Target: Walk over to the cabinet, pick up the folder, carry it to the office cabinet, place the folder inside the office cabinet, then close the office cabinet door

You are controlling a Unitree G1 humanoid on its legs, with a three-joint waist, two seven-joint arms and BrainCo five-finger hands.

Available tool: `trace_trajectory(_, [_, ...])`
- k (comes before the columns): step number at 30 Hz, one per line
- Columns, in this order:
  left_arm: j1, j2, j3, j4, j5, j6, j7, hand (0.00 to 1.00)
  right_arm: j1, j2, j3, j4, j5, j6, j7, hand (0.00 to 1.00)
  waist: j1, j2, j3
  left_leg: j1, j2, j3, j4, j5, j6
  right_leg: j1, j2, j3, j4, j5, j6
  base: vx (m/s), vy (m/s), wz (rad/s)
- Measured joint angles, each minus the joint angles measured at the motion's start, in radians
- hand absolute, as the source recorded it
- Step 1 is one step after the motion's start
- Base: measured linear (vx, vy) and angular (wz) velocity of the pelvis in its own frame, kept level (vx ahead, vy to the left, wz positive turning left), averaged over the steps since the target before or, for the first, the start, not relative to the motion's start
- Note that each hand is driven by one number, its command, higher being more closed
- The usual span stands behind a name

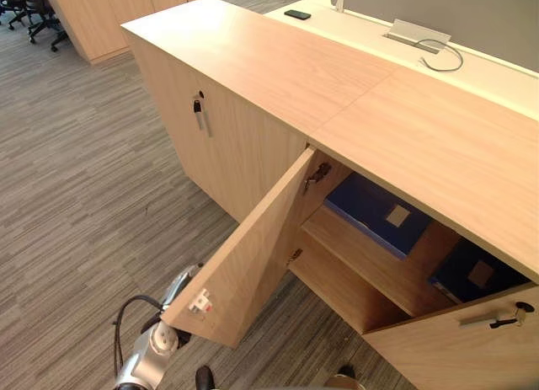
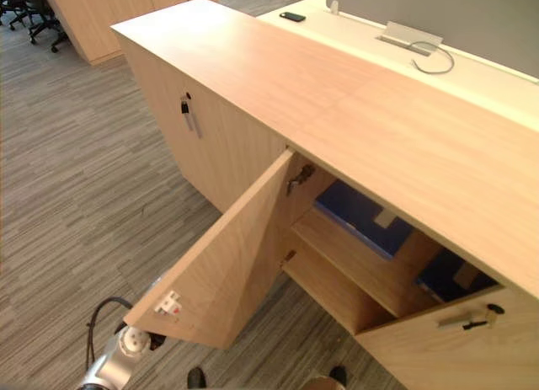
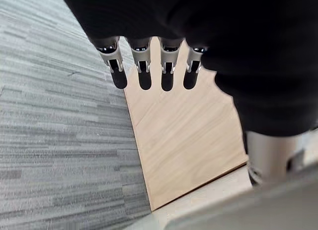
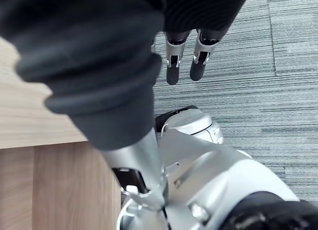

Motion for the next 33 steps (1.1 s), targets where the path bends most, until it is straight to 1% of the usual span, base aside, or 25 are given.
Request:
trace_trajectory(6, [0.020, -0.063, -0.050, 0.012, -0.061, 0.015, -0.015, 0.00, -0.001, -0.002, 0.031, 0.000, 0.002, 0.000, -0.009, 0.00, -0.008, 0.000, 0.000, 0.010, 0.011, 0.011, -0.001, -0.001, -0.002, 0.004, 0.013, 0.008, -0.013, 0.006, -0.002, -0.01, -0.004, -0.06])
trace_trajectory(9, [0.017, -0.067, -0.121, 0.017, -0.096, 0.020, -0.040, 0.00, -0.001, -0.001, 0.035, 0.001, 0.002, 0.000, -0.011, 0.00, -0.013, 0.001, -0.001, 0.010, 0.018, 0.017, -0.001, -0.002, -0.005, 0.004, 0.022, 0.011, -0.023, 0.013, -0.003, -0.02, -0.005, -0.06])
trace_trajectory(11, [0.001, -0.057, -0.218, 0.017, -0.104, 0.019, -0.072, 0.00, -0.001, -0.001, 0.035, 0.001, 0.002, 0.000, -0.011, 0.00, -0.020, 0.003, -0.002, 0.013, 0.020, 0.025, 0.000, -0.003, -0.007, 0.003, 0.025, 0.016, -0.029, 0.017, -0.004, 0.00, -0.002, -0.08])
trace_trajectory(12, [-0.006, -0.053, -0.248, 0.017, -0.104, 0.018, -0.084, 0.00, -0.001, -0.001, 0.034, 0.001, 0.002, 0.000, -0.011, 0.00, -0.021, 0.003, -0.003, 0.014, 0.020, 0.028, 0.000, -0.003, -0.007, 0.003, 0.025, 0.019, -0.031, 0.018, -0.004, 0.01, 0.000, -0.11])
trace_trajectory(13, [-0.021, -0.046, -0.307, 0.017, -0.107, 0.005, -0.117, 0.00, -0.002, 0.000, 0.031, 0.001, 0.001, 0.000, -0.010, 0.00, -0.025, 0.004, -0.005, 0.014, 0.020, 0.034, 0.000, -0.004, -0.008, -0.001, 0.026, 0.025, -0.033, 0.022, 0.000, 0.01, 0.001, -0.11])
trace_trajectory(14, [-0.027, -0.046, -0.334, 0.016, -0.111, -0.004, -0.136, 0.00, -0.005, 0.000, 0.030, 0.002, 0.001, 0.000, -0.009, 0.00, -0.026, 0.004, -0.007, 0.014, 0.020, 0.038, 0.000, -0.004, -0.008, -0.005, 0.027, 0.029, -0.033, 0.023, 0.000, 0.01, -0.002, -0.16])
trace_trajectory(15, [-0.037, -0.047, -0.383, 0.014, -0.124, -0.022, -0.168, 0.00, -0.009, 0.000, 0.028, 0.002, 0.000, 0.001, -0.009, 0.00, -0.031, 0.006, -0.008, 0.014, 0.020, 0.044, 0.000, -0.004, -0.008, -0.013, 0.028, 0.035, -0.033, 0.025, 0.000, 0.01, -0.004, -0.13])
trace_trajectory(17, [-0.044, -0.067, -0.458, 0.011, -0.135, -0.048, -0.213, 0.00, -0.017, 0.002, 0.021, 0.004, 0.000, 0.002, -0.007, 0.00, -0.048, 0.008, -0.009, 0.014, 0.021, 0.047, 0.003, -0.004, -0.008, -0.016, 0.029, 0.036, -0.032, 0.025, 0.000, 0.02, -0.009, -0.08])
trace_trajectory(19, [-0.048, -0.074, -0.493, -0.003, -0.151, -0.054, -0.236, 0.00, -0.023, 0.003, 0.019, 0.012, 0.000, 0.003, -0.007, 0.00, -0.054, 0.010, -0.010, 0.015, 0.024, 0.050, 0.004, -0.004, -0.008, -0.018, 0.032, 0.038, -0.032, 0.026, -0.001, 0.00, -0.010, -0.05])
trace_trajectory(21, [-0.053, -0.075, -0.519, -0.010, -0.178, -0.058, -0.248, 0.00, -0.027, 0.002, 0.017, 0.016, 0.000, 0.004, -0.007, 0.00, -0.054, 0.012, -0.011, 0.016, 0.026, 0.051, 0.004, -0.004, -0.009, -0.021, 0.033, 0.039, -0.029, 0.027, -0.001, 0.00, -0.005, -0.02])
trace_trajectory(26, [-0.053, -0.074, -0.577, -0.017, -0.204, -0.058, -0.276, 0.00, -0.028, 0.004, -0.017, 0.020, 0.000, 0.006, -0.007, 0.00, -0.056, 0.021, -0.016, 0.016, 0.026, 0.052, 0.004, -0.003, -0.009, -0.023, 0.033, 0.041, -0.028, 0.028, -0.003, 0.00, 0.000, 0.00])
trace_trajectory(33, [-0.053, -0.080, -0.638, -0.017, -0.217, -0.058, -0.306, 0.00, -0.029, 0.003, -0.017, 0.020, 0.001, 0.005, -0.007, 0.00, -0.059, 0.025, -0.015, 0.017, 0.027, 0.057, 0.004, -0.003, -0.009, -0.027, 0.033, 0.048, -0.023, 0.027, -0.003, 0.00, -0.002, -0.01])
